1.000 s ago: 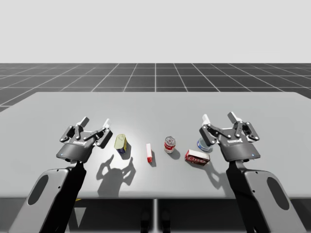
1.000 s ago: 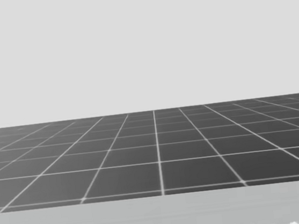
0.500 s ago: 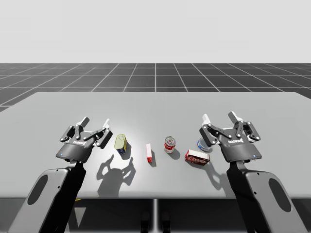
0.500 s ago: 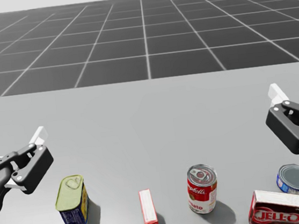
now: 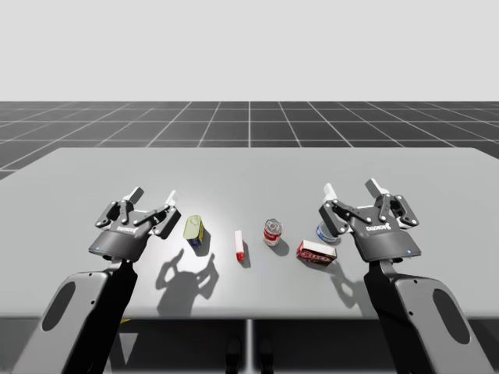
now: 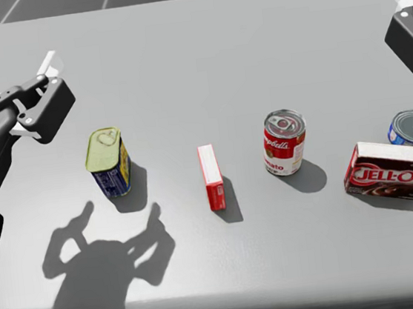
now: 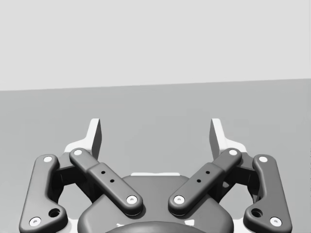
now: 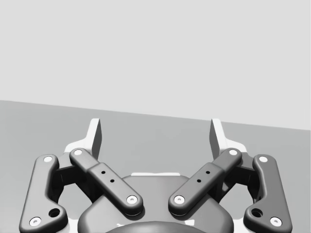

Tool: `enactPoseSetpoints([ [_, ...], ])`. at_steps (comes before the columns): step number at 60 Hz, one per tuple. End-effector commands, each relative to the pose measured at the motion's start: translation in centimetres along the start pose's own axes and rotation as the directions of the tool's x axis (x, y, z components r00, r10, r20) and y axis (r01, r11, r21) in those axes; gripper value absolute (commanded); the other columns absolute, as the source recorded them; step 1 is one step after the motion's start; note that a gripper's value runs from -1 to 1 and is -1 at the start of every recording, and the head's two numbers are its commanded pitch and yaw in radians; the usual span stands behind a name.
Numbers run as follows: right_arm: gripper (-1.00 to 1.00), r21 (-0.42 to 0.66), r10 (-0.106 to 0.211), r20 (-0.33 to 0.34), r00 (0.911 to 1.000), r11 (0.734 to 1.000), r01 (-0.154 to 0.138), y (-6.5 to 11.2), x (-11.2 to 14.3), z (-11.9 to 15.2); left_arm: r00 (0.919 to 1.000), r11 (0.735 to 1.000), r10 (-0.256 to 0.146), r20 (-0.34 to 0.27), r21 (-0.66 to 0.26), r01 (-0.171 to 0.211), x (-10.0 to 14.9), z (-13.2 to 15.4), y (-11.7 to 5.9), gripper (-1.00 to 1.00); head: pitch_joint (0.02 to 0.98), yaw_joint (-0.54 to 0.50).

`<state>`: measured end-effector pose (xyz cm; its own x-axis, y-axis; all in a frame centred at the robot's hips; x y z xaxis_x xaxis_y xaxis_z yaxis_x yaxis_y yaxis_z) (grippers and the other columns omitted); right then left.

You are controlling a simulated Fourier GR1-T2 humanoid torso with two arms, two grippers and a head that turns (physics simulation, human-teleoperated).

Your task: Lift the gelatin box off the table.

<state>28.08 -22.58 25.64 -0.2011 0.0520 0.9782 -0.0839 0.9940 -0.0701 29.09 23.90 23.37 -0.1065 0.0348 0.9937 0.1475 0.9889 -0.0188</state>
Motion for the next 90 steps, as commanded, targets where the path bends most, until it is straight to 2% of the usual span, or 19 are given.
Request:
enactPoseSetpoints([
  [1,-1.0,0.001,0.003,0.0,1.0,1.0,-0.003,0.1,0.0,0.0,1.0,1.0,0.005,0.007,-0.01,-0.005,0.4,0.3,-0.4,-1.0,0.86,0.07],
  [6,-1.0,-0.001,0.005,0.0,1.0,1.0,-0.005,0.1,0.0,0.0,0.9996,1.0,0.02,0.019,-0.025,-0.02,1.1,1.0,-1.0,-1.0,0.86,0.06],
  [9,-1.0,-0.002,0.007,0.0,1.0,1.0,-0.007,0.1,0.0,0.0,0.9998,1.0,0.021,-0.003,-0.012,-0.021,1.7,1.4,-1.5,-1.0,0.859,0.06],
  [11,-1.0,-0.005,0.011,-0.001,0.9999,1.0,-0.011,0.1,-0.1,0.0,0.996,0.995,0.088,-0.017,-0.038,-0.088,2.1,2.0,-2.1,-1.0,0.856,0.06],
  [15,-1.0,-0.009,0.011,-0.002,0.9999,1.0,-0.011,0.1,-0.1,0.0,0.9933,0.993,0.115,-0.003,-0.009,-0.115,2.6,3.1,-2.9,-1.0,0.852,0.05],
  [18,-1.0,-0.011,0.012,-0.004,0.9999,1.0,-0.012,0.1,-0.2,0.0,0.9911,0.992,0.129,-0.033,0.022,-0.128,3.1,4.3,-3.8,-1.0,0.85,0.05],
  [22,-1.0,-0.011,0.014,-0.006,0.9999,1.0,-0.015,0.1,-0.3,-0.1,0.9939,0.99,0.098,-0.051,0.102,-0.092,3.4,6.0,-5.0,-1.0,0.85,0.05],
  [24,-1.0,-0.011,0.015,-0.007,0.9999,1.0,-0.015,0.1,-0.3,-0.1,0.9928,0.986,0.115,-0.033,0.127,-0.11,3.3,6.5,-5.4,-1.0,0.85,0.05],
  [27,-1.0,-0.011,0.015,-0.007,0.9999,1.0,-0.015,0.1,-0.3,-0.1,0.9935,0.988,0.11,-0.028,0.112,-0.107,3.0,7.4,-6.1,-1.0,0.849,0.05],
  [35,-1.0,-0.013,0.018,-0.005,0.9998,1.0,-0.018,0.0,-0.3,-0.1,0.9924,0.994,0.091,-0.084,0.068,-0.085,2.2,10.4,-8.2,-1.0,0.849,0.05],
  [39,-1.0,-0.015,0.017,-0.004,0.9998,1.0,-0.017,0.0,-0.3,-0.1,0.9955,0.996,0.069,-0.065,0.067,-0.065,1.5,11.5,-9.1,-1.0,0.849,0.05],
  [42,-1.0,-0.015,0.017,-0.002,0.9999,1.0,-0.017,-0.1,-0.3,-0.1,0.9922,0.995,0.092,-0.084,0.057,-0.088,1.0,12.2,-9.7,-1.0,0.85,0.05],
  [45,-1.0,-0.015,0.016,-0.002,0.9999,1.0,-0.016,-0.1,-0.3,-0.2,0.9927,0.995,0.087,-0.084,0.053,-0.083,0.5,12.6,-10.1,-1.0,0.85,0.05],
  [48,-1.0,-0.014,0.016,-0.004,0.9999,1.0,-0.016,-0.1,-0.3,-0.2,0.9882,0.994,0.102,-0.114,0.041,-0.098,-0.4,13.2,-10.9,-1.0,0.851,0.05],
  [53,-1.0,-0.015,0.015,-0.005,0.9999,1.0,-0.015,-0.1,-0.4,-0.2,0.984,0.993,0.115,-0.137,0.027,-0.112,-1.3,13.7,-11.5,-1.0,0.851,0.05],
  [61,-1.0,-0.016,0.018,-0.003,0.9998,1.0,-0.018,-0.1,-0.4,-0.2,0.9832,0.995,0.096,-0.155,0.013,-0.096,-3.9,14.4,-12.5,-1.0,0.851,0.05],
  [72,-1.0,-0.012,0.029,0.002,0.9996,0.999,-0.029,-0.1,-0.5,-0.3,0.9737,0.994,0.11,-0.2,0.005,-0.111,-7.0,14.2,-13.9,-1.0,0.85,0.05],
  [85,-1.0,-0.014,0.038,0.007,0.9993,0.999,-0.038,-0.1,-0.5,-0.3,0.9687,0.996,0.079,-0.235,-0.02,-0.087,-9.7,13.3,-15.7,-1.0,0.853,0.04],
  [90,-1.0,-0.007,0.055,0.007,0.9985,0.998,-0.055,0.0,-0.5,-0.3,0.9676,0.996,0.065,-0.244,-0.035,-0.076,-10.4,12.6,-16.5,-1.0,0.854,0.05],
])
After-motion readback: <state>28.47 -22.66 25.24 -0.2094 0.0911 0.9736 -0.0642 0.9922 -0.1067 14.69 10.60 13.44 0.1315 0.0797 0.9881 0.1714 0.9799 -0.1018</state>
